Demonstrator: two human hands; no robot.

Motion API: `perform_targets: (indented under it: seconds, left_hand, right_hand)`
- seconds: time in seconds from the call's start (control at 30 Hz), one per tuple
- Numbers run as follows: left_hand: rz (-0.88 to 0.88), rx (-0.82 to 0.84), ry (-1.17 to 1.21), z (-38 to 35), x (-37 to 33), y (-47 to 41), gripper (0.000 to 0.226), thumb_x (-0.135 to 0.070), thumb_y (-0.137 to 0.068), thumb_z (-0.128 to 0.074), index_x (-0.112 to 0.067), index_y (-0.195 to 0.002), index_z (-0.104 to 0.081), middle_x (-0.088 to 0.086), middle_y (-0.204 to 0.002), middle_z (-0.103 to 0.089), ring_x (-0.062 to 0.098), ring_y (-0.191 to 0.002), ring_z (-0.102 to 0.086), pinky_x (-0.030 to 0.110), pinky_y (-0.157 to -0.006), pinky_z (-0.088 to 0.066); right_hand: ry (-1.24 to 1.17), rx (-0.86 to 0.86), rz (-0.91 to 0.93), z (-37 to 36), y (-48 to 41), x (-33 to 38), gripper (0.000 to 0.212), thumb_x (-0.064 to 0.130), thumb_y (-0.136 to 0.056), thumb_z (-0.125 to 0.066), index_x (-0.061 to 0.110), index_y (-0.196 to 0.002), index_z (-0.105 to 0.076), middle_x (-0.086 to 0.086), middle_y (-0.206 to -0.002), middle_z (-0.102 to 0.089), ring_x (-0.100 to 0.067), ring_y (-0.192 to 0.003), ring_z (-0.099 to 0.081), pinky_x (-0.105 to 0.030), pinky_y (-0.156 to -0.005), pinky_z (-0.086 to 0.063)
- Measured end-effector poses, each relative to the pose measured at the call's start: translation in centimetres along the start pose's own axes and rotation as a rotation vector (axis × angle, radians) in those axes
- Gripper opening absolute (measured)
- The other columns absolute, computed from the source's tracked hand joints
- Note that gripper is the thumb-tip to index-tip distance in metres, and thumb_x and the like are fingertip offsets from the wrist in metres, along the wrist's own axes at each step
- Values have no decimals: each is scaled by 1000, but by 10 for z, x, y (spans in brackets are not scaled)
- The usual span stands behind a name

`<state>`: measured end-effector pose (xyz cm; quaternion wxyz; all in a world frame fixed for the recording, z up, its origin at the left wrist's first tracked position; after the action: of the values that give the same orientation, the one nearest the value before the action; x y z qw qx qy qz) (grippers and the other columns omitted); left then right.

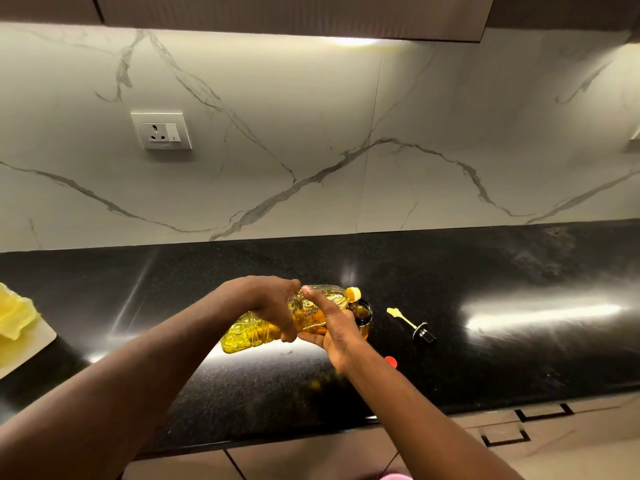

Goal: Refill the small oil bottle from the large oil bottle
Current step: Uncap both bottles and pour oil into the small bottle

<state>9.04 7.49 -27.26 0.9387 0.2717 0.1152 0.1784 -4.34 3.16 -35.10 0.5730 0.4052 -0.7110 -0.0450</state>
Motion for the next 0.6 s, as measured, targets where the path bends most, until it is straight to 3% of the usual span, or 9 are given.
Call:
perform_targets:
  seconds: [0.23,0.6]
  left_hand:
    - [1,-1,2,-1,1,0,115,-41,-72,-91,-28,-163,-21,5,-162,-42,33,-146,-44,48,-115,-46]
    - [4,1,-9,-1,1,-2,116,-43,-70,-91,-30,-162,-22,5,-161,-43,33,-145,-46,50,-114,-47]
  right_hand:
    - [2,-12,-8,0,-1,-1,112,49,-59,-102,15,-150,-47,-15,-134,-67,-34,-110,-75,-47,-87,-66]
    - [-5,-4,5,1,-1,-1,105,48,-60,-102,15,-146,-52,-14,-130,-70,-32,-107,-77,-45,-83,-68]
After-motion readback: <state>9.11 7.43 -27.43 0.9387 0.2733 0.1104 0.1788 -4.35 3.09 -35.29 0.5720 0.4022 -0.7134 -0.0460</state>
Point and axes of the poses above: each hand's wrist, its own y-axis away from the middle knuckle, its own z-axis out of the back of the hand, x = y × z, the point moved 5 cm from there along -y, towards the middle knuckle
